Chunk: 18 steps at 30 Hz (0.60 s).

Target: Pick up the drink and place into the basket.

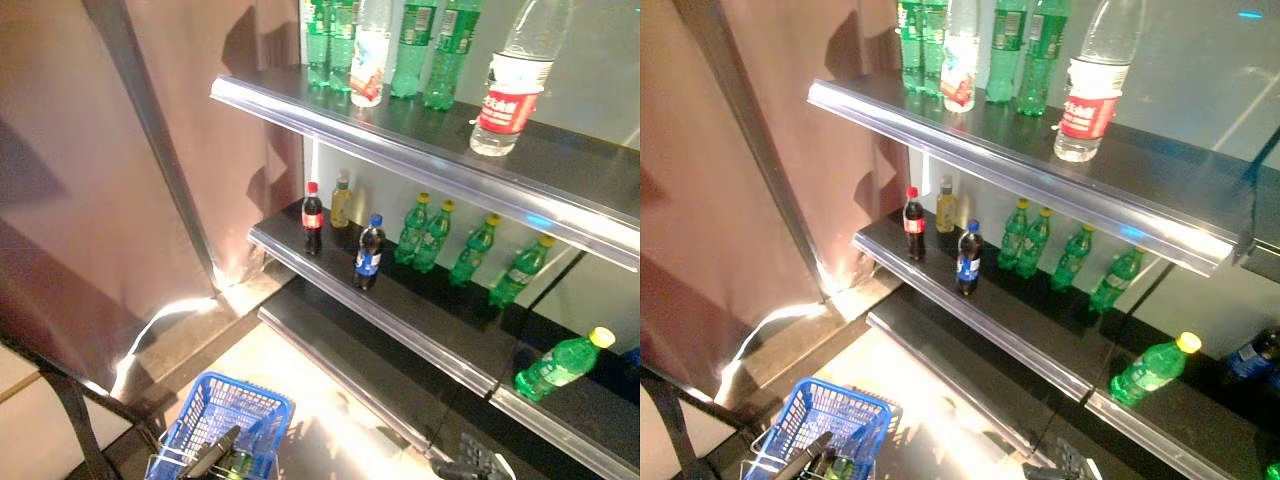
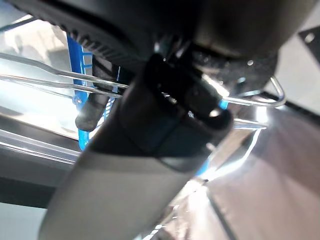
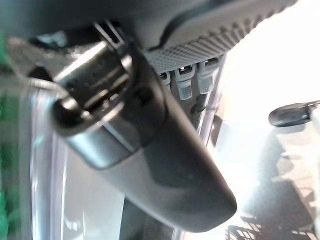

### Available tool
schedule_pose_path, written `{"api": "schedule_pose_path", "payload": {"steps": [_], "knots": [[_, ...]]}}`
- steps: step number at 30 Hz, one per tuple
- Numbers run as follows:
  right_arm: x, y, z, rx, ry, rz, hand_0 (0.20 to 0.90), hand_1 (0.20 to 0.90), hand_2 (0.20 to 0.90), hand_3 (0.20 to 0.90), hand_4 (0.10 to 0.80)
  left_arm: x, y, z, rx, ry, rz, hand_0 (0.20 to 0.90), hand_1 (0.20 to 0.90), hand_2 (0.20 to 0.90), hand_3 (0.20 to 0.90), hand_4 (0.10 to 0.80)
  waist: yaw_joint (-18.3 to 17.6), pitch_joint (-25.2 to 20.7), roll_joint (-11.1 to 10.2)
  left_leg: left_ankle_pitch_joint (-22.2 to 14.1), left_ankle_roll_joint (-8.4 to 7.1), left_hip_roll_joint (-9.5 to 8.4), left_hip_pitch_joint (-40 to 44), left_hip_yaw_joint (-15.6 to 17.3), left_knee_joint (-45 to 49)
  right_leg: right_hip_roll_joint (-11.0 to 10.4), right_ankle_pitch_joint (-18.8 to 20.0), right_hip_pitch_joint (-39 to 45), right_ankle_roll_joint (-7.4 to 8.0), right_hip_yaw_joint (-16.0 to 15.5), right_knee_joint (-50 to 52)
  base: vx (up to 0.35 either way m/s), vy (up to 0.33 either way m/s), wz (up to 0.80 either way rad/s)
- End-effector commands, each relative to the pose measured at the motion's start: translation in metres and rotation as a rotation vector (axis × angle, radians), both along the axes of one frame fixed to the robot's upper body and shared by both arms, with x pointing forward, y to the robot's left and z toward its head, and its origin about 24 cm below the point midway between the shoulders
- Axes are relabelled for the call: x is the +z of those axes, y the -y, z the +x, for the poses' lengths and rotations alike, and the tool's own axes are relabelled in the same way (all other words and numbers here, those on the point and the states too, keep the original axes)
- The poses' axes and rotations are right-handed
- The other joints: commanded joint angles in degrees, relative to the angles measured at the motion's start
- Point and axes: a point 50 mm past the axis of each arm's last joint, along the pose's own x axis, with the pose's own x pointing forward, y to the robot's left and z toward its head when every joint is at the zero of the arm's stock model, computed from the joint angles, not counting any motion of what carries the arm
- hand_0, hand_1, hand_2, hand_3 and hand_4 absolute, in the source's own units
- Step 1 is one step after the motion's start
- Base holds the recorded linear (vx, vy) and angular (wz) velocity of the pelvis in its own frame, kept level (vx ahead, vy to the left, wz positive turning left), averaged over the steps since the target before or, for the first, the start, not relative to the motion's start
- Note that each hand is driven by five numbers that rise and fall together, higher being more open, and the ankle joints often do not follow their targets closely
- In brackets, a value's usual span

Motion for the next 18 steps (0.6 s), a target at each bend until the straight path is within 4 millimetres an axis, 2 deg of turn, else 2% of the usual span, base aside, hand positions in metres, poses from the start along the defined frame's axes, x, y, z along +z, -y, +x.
{"api": "schedule_pose_path", "payload": {"steps": [1,5,15,18], "knots": [[0.014,0.024,0.032,-0.135,0.143,0.025,0.9,0.9,0.9,0.9,0.8,0.027,-0.01,0.074,-0.151,0.341,0.027,0.3,0.3,0.3,0.2,0.1,0.5,0.9,2.5,-5.4,1.04,-2.44,4.3,3.1,0.4,3.0,2.2,-1.4,-0.84,-1.4,0.6,-0.009,-0.022,-0.25],[0.01,0.024,0.022,-0.198,0.128,0.117,0.9,0.9,0.9,0.9,0.8,0.022,-0.003,0.067,-0.19,0.33,-0.032,0.3,0.3,0.3,0.2,0.1,-0.2,1.0,2.6,-5.4,0.93,-2.17,4.6,3.7,0.4,3.6,2.2,-1.7,-1.15,-0.1,0.5,0.0,0.001,-0.22],[0.01,0.028,0.021,-0.185,0.106,0.123,0.9,0.9,0.9,0.9,0.8,0.016,0.006,0.06,-0.224,0.281,-0.101,0.3,0.3,0.3,0.2,0.1,-0.5,1.1,2.0,-5.3,0.95,-1.93,4.2,3.3,0.4,4.5,2.1,-2.3,-1.71,1.3,0.2,-0.021,0.038,-0.16],[0.009,0.025,0.02,-0.13,0.075,0.128,0.9,0.9,0.9,0.9,0.8,0.013,0.01,0.053,-0.246,0.273,-0.12,0.3,0.3,0.3,0.2,0.1,0.0,1.2,1.6,-6.0,1.63,-3.19,4.6,1.7,0.4,4.7,2.0,-2.4,-1.92,2.5,0.2,0.01,0.098,-0.03]]}}
